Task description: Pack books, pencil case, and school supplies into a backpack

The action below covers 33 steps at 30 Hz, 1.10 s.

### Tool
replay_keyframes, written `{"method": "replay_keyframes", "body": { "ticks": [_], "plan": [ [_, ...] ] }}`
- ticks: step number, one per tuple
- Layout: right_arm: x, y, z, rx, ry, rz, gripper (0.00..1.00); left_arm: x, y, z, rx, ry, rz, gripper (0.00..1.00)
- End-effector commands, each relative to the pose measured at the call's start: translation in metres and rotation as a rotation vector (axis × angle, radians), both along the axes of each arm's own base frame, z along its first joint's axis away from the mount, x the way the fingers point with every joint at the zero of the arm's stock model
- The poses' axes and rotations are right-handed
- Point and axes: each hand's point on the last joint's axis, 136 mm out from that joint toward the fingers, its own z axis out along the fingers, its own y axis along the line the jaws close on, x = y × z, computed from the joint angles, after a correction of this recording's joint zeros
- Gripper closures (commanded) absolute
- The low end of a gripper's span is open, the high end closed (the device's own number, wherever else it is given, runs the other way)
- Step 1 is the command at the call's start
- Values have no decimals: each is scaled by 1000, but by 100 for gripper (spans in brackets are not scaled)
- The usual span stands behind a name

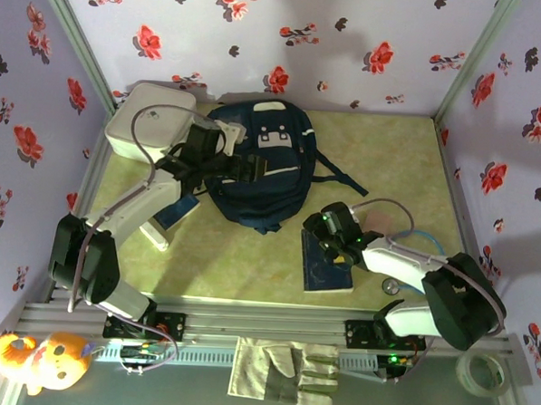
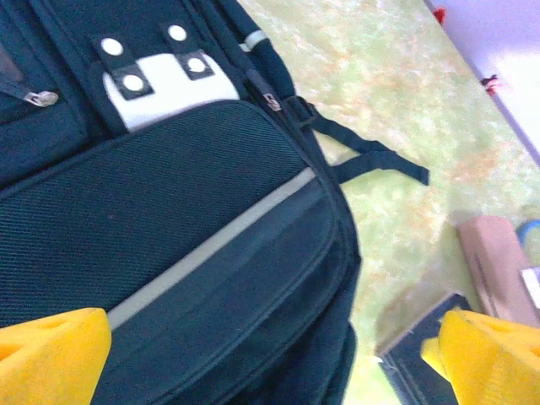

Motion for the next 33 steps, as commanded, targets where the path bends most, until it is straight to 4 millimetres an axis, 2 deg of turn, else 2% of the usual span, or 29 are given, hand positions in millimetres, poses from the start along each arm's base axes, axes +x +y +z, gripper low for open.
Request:
{"method": "replay_keyframes", "body": {
  "ticks": [1,3,8,13,17,23,33],
  "plan": [
    [-9,-40,-35,-116,69,-135,29,-14,-20,-10,-53,87,-47,0],
    [-3,-46,-38,-111,74,-165,29,-19,-31,-18,-59,128,-62,0],
    [15,-39,-33,-53,72,-131,30,-47,-70,-29,-90,234,-149,1],
    [25,-39,-2,-60,4,-61,31,-74,-103,-43,-100,313,-190,2],
    [14,-59,15,-183,-19,-31,34,-91,-126,-58,-89,369,-223,3],
    [-10,-91,14,-304,26,-26,39,-105,-154,-75,-93,455,-272,8],
    [-21,-99,2,-321,104,0,39,-111,-175,-102,-28,553,-290,18]
  ]
}}
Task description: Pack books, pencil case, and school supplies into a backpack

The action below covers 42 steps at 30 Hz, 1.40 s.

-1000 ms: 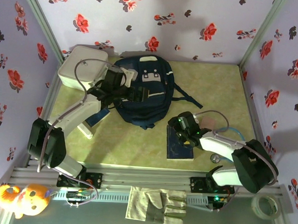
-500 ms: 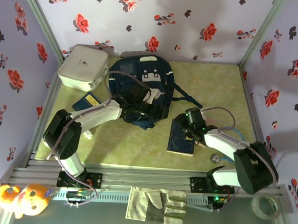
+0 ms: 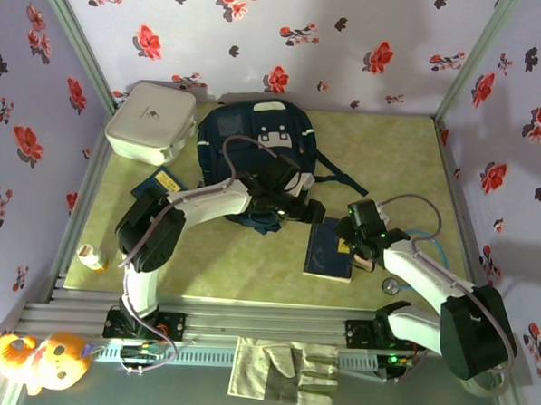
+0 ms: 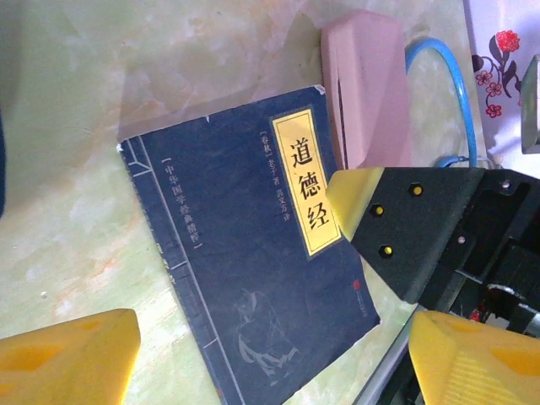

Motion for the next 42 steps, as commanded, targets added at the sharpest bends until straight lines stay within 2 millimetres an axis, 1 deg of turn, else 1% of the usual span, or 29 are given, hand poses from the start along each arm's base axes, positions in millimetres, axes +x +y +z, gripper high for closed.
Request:
{"method": "replay_keyframes", "body": {
  "ticks": [1,7,11,14,16,18,21,26,29,32,36,42],
  "plan": [
    [-12,-13,-11,-68,75,1,38,-7,-7,-6,23,55,-14,19],
    [-20,-32,-15,-171,131,-29,38,-9,-10,-20,68,100,-28,24],
    [-21,-36,-12,-211,159,-25,38,-9,-11,-29,99,126,-28,29],
    [-22,-41,-10,-242,174,-29,38,-9,-13,-32,109,136,-30,30],
    [-20,-38,-10,-231,169,-12,38,-9,-14,-34,111,141,-35,31],
    [-15,-27,-11,-182,144,20,39,-10,-15,-37,115,152,-39,34],
    [-12,-19,-14,-143,136,34,43,-12,-17,-43,126,176,-42,38],
    [-16,-19,-24,-143,171,34,56,-13,-18,-55,142,214,-39,44],
    [-18,-16,-31,-127,184,37,61,-12,-19,-62,160,225,-42,49],
    [-19,-13,-37,-106,190,36,65,-10,-19,-69,182,237,-37,49],
    [-21,-9,-43,-84,198,37,68,-9,-17,-80,210,253,-22,49],
    [-21,-6,-46,-63,198,37,69,-10,-20,-83,212,252,-30,50]
  ]
}}
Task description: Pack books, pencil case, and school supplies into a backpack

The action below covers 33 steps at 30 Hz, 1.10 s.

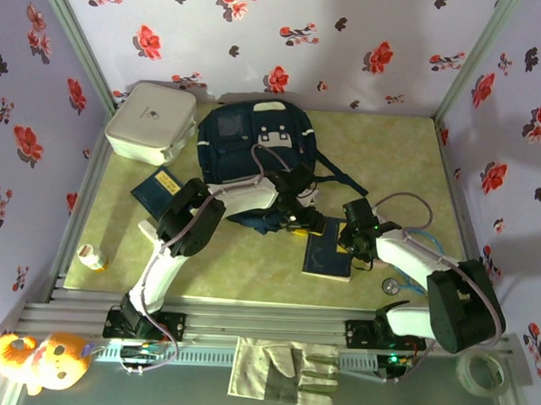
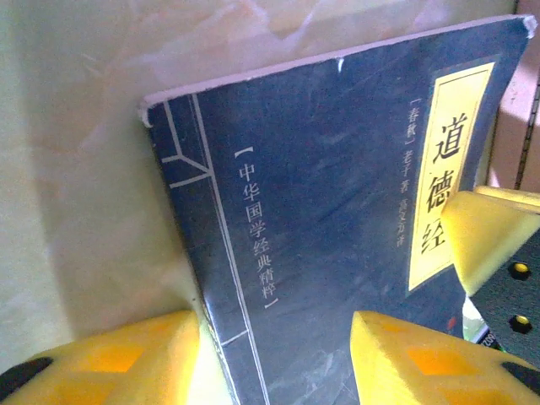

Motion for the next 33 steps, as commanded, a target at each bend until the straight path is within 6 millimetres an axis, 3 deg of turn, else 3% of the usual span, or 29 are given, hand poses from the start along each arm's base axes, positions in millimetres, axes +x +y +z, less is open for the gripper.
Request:
{"method": "replay_keyframes", "body": {
  "ticks": [1,5,9,15,22,24,28,33],
  "plan": [
    [-11,0,-14,24,51,-16,69,-5,-4,-2,17,23,-9,50],
    [-12,3,-17,42,54,-17,69,-6,-5,-9,31,44,-5,49],
    [-12,5,-18,55,51,-19,69,-5,-10,-2,3,34,-16,50],
    [-13,4,-20,56,51,-29,69,-1,-18,45,-106,-24,-1,57],
    [-7,10,-17,90,25,-24,70,-10,-24,93,-253,-24,13,65],
    [-1,16,-12,119,-3,-8,70,-10,-23,93,-263,-25,20,66],
    [9,25,-4,170,-49,11,70,-6,-19,76,-238,2,44,67],
    [10,25,-3,173,-52,7,70,-1,-20,63,-231,-3,39,66]
  ]
}}
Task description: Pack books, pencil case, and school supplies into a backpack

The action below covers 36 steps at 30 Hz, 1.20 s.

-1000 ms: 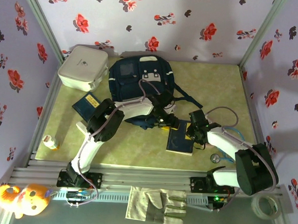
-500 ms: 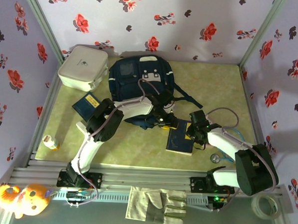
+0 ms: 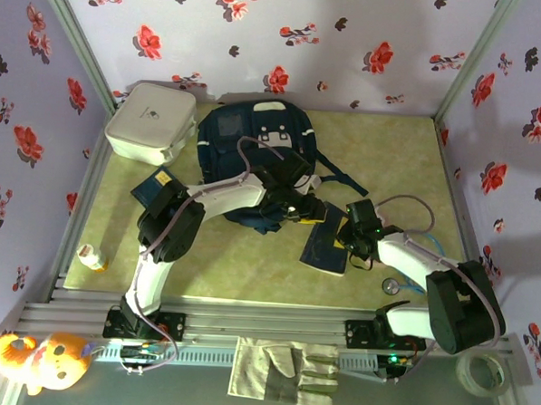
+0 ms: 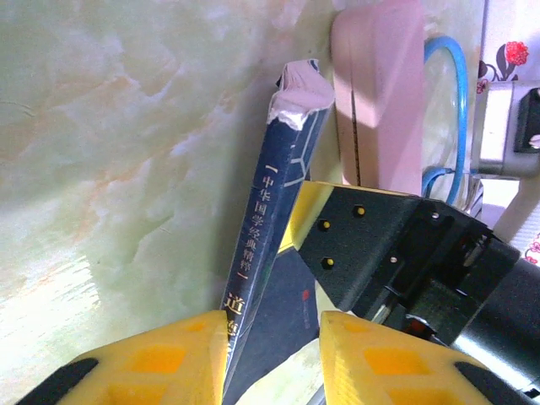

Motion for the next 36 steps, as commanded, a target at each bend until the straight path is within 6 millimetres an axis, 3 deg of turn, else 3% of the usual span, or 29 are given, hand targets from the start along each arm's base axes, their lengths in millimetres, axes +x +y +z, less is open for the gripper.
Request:
{"method": "replay_keyframes", "body": {
  "ticks": [1,11,20,24,30,36],
  "plan": [
    [-3,15,-5,79,14,30,70,-7,-14,-3,-60,15,-50,65],
    [0,15,-7,82,10,29,71,-3,-24,1,-137,-85,-115,61],
    [17,28,-2,128,-53,61,82,-4,-24,-6,-139,-72,-123,65],
    [28,37,5,151,-89,99,88,4,-16,-2,-119,-106,-90,66],
    [47,58,14,207,-126,176,88,26,9,10,-86,-163,-17,67],
    [65,80,13,255,-125,238,88,41,35,8,-11,-200,18,67]
  ]
}}
